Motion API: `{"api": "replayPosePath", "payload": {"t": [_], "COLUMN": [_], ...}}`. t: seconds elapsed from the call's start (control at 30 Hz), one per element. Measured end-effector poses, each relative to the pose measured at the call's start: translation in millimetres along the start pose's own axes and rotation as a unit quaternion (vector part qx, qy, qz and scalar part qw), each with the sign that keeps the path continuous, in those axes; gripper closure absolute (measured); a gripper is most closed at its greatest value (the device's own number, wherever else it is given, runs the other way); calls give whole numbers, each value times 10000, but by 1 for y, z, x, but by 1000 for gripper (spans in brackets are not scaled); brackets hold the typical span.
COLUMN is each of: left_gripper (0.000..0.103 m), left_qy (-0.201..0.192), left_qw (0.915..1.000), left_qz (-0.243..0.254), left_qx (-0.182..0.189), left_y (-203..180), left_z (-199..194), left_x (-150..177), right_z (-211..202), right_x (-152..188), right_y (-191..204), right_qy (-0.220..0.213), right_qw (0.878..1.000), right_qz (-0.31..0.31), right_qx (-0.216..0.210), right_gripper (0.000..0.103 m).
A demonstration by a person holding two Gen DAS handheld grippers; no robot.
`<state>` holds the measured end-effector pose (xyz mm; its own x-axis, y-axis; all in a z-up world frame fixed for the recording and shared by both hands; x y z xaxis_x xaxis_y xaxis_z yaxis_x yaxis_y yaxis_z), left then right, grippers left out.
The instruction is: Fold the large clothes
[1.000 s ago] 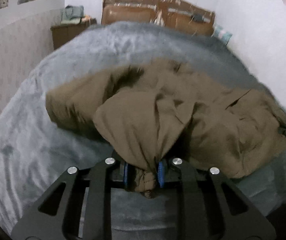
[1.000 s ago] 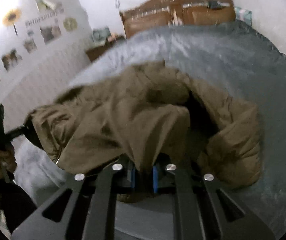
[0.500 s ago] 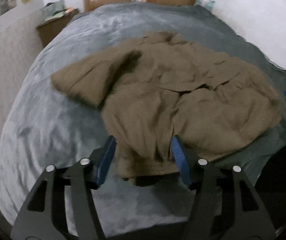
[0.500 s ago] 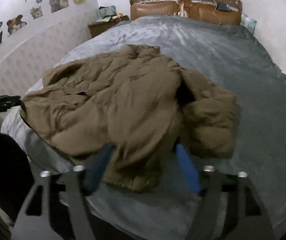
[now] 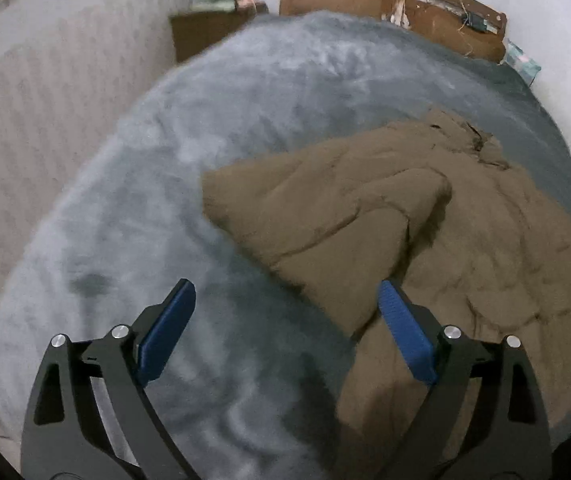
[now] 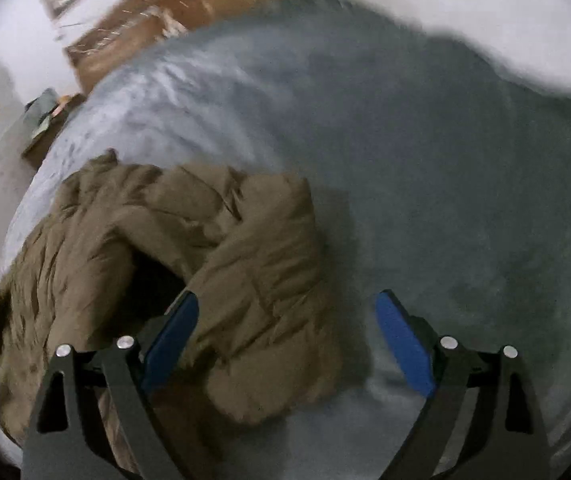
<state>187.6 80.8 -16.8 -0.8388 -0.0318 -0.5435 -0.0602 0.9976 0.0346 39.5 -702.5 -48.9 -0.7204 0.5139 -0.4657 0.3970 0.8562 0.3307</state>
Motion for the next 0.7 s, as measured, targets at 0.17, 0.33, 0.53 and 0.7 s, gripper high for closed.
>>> {"api": "replayPosePath", "payload": {"t": [0.17,0.33,0.53,0.7], "left_gripper": [10,57,85,35], "left_qy": [458,530,-418,-1738], "left_qw": [9989,9981,9947,9655], "left_qz": [122,36,-475,-269], "left_qx": [41,-298,-810,-1922], "left_y": [-23,-38,-24,-46], "left_z": [64,119,91,38], "left_x": [-3,-3,-38,-64], "right_z": [61,82,11,-4], "right_x": [-1,5,-27,-38], "right_y": [10,23,11,24], "right_qy": [660,812,-955,-1495], "right_qw": [9978,9931,9580,9309], "right_qz": [-13,-778,-1166,-1370], "right_qx": [-111,340,2441,3038], "right_gripper": [21,92,96,95]}}
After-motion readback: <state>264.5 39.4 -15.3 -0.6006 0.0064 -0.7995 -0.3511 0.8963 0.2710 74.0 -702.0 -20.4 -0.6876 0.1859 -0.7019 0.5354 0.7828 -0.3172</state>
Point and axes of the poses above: each gripper's, at about its wrist camera, not at the fingertips, and z roughly the way its jaws point, y to its left, x to its underside, the point moved 1 cm from there along z, roughly the way its jaws point, and after that the axes turned 6 degrees about -x, right-handed, at the moved point
